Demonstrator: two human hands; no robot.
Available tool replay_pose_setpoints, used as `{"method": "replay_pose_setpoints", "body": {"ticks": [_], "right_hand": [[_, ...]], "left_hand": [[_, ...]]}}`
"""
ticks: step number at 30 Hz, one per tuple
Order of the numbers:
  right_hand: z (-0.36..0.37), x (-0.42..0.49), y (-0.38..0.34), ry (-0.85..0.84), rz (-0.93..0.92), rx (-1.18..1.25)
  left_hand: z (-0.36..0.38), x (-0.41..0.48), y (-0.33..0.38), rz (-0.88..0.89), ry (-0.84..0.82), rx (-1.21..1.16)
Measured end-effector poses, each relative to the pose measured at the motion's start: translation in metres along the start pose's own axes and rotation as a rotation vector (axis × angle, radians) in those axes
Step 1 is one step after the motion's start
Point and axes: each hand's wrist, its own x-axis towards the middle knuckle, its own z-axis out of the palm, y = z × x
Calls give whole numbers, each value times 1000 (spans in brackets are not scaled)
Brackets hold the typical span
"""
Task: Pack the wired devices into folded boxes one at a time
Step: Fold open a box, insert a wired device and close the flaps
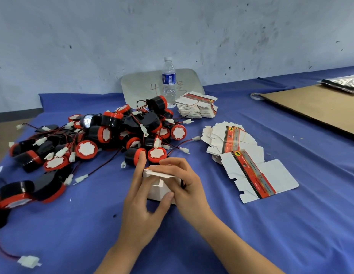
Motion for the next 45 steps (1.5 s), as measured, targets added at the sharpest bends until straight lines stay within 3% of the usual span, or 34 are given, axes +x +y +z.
{"method": "replay_pose_setpoints", "body": {"ticks": [6,9,12,17,24,31,36,45], "right_hand": [[4,2,-4,93,-53,105],[0,4,-3,142,33,227],[-2,5,-1,126,139,329],[-1,6,-4,34,148,399],[-10,6,-5,-108,215,384],[-12,6,-12,-131,214,309],[-13,10,-10,-43,165,295],[-10,7,-6,-5,110,87]], "left_hand": [[0,2,5,82,53,65],[-1,4,4,158,37,80],[2,3,-1,177,-19,146],[-1,5,-6,288,24,240],[-5,6,-6,267,36,301],[-5,6,-4,284,39,282],[-7,7,-4,191,111,114],[-9,7,2,177,71,32]]}}
